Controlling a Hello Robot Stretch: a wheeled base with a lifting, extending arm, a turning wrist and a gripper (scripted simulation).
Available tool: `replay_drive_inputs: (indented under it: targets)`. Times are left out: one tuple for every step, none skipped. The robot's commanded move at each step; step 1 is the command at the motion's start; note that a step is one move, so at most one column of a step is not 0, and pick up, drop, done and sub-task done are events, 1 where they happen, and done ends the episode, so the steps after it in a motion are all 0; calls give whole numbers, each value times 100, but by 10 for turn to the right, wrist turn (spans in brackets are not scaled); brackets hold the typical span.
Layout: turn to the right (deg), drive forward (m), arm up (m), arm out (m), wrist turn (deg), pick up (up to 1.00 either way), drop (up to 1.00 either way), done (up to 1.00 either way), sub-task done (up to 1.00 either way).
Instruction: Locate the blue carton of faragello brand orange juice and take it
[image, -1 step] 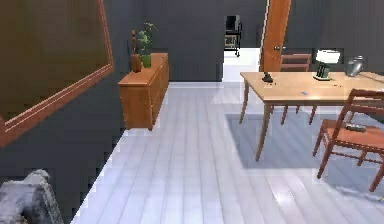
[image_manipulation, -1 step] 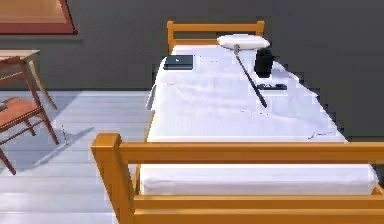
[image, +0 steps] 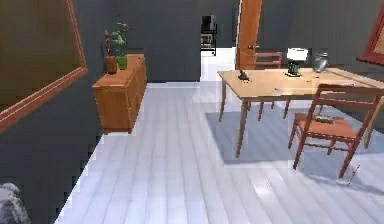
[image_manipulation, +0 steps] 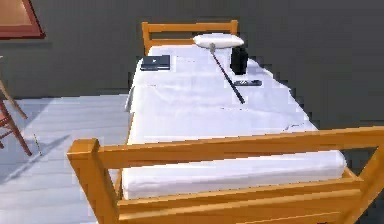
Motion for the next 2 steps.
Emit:
replay_drive_inputs:
  targets:
    - [0,100,0,0,0,0,0,0,0]
    - [0,100,0,0,0,0,0,0,0]
